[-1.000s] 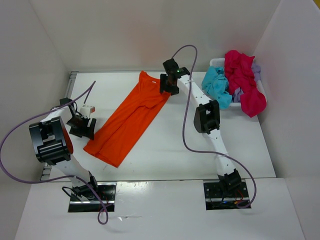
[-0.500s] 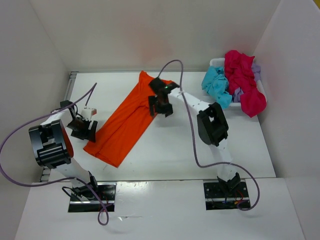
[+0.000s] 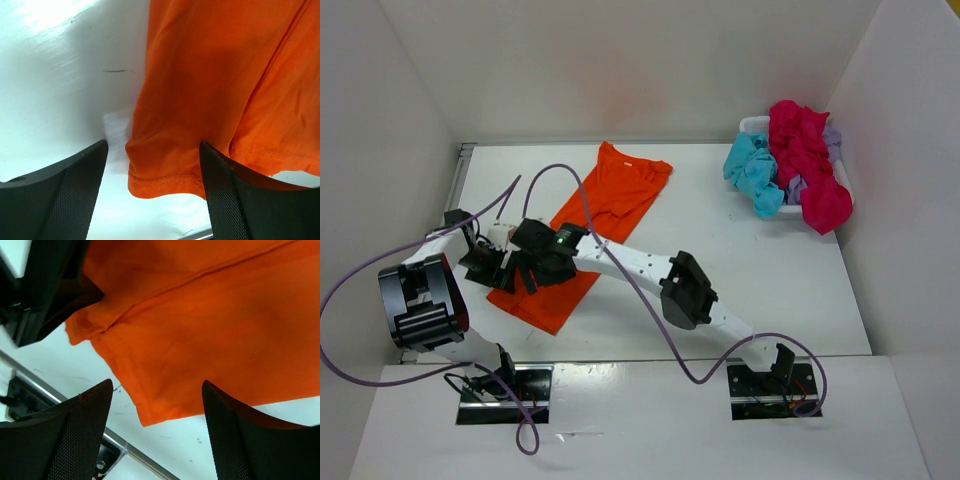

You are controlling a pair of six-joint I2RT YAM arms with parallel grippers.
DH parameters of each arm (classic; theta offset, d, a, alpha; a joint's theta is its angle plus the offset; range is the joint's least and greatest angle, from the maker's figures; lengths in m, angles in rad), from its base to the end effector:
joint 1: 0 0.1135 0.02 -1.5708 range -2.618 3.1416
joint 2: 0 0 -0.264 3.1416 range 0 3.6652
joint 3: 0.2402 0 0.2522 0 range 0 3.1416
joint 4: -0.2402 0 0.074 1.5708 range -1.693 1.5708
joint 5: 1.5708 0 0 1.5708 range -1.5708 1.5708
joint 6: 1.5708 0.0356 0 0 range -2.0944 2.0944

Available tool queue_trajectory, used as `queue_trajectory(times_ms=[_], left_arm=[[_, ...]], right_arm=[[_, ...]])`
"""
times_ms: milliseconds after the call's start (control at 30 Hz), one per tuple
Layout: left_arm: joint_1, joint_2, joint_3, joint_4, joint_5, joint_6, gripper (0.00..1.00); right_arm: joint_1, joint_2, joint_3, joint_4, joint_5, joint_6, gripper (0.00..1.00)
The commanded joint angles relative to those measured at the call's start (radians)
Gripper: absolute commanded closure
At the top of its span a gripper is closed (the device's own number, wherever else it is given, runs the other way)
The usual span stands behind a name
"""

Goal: Fold and stack the t-shirts
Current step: Rotate the tshirt 90 degrees

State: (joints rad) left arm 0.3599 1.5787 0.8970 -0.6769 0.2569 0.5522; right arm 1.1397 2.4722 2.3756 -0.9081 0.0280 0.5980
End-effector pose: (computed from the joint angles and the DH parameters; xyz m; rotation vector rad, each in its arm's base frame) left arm 0.2586 0.0877 0.1637 0.3107 2.8158 -0.1956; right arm 0.2246 0.4860 0.2209 -0.7111 2.6021 0.5747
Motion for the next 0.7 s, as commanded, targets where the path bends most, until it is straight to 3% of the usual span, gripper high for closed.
queue_trajectory(times_ms=[0, 100, 267, 367, 667], left_arm=[[-0.001, -0.048, -0.012, 0.010, 0.024, 0.015, 0.19], [-0.001, -0.060, -0.012, 0.010, 0.024, 0.015, 0.19], [0.019, -0.089, -0.021, 0.010, 0.024, 0.035, 0.19], [0.030, -0.098, -0.012, 0.010, 0.024, 0.035, 0.19], [0.083, -0.098, -0.001, 0.010, 0.042, 0.063, 0.19]], right_arm=[[0.046, 0.074, 0.118, -0.162, 0.058, 0.045, 0.23], [0.094, 0.142, 0.212, -0.239, 0.104, 0.056, 0.23], [0.140, 0.293, 0.516, -0.394, 0.122, 0.047, 0.28], [0.161, 0.280, 0.525, -0.394, 0.151, 0.028, 0.30], [0.183, 0.226, 0.352, -0.394, 0.139, 0.000, 0.32]])
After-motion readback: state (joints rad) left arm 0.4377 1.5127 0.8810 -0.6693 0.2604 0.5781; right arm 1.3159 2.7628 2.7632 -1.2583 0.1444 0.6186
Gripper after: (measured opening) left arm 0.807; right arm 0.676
